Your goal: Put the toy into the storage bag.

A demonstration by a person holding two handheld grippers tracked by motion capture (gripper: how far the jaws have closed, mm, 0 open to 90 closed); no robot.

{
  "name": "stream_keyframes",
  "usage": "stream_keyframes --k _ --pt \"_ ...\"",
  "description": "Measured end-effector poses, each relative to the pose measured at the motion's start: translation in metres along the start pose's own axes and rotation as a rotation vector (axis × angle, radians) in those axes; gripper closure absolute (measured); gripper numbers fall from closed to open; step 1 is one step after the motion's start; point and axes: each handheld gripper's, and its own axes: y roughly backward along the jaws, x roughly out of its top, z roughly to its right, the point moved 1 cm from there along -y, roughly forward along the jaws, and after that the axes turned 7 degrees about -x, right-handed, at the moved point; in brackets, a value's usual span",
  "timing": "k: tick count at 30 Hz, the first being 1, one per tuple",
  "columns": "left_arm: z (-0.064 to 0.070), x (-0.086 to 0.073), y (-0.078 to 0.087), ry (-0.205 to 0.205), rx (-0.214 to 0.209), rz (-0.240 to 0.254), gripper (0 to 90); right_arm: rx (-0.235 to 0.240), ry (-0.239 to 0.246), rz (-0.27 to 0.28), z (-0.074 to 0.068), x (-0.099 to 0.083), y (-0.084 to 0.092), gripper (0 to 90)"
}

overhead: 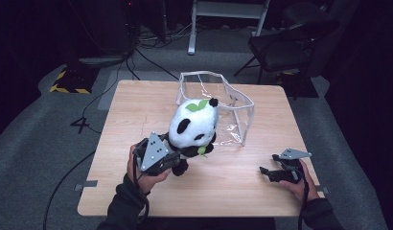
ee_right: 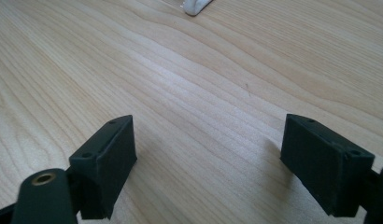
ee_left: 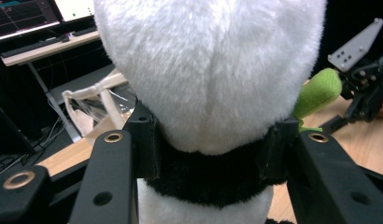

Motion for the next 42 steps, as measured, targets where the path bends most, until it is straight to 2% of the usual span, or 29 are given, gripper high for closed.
stream_keyframes --k 5,9,13,25,31,42 --pt "-0.007 0.008 0.006 0.001 0.022 0.023 51.8 0.000 0.000 0.000 0.000 0.000 0.000 17.9" --pt "-0.011 0.014 0.010 0.002 0.022 0.043 51.8 0.000 0.000 0.000 0.000 0.000 0.000 18.0" --pt "-0.017 0.023 0.014 -0.011 0.042 0.057 51.8 0.000 0.000 0.000 0.000 0.000 0.000 17.9" --pt "-0.035 0.039 0.018 -0.001 0.063 0.095 51.8 0.000 0.000 0.000 0.000 0.000 0.000 17.9" --pt "-0.043 0.043 0.025 0.013 0.080 0.120 51.8 0.000 0.000 0.000 0.000 0.000 0.000 18.0" --pt "-0.055 0.055 0.028 0.004 0.105 0.125 51.8 0.000 0.000 0.000 0.000 0.000 0.000 18.0"
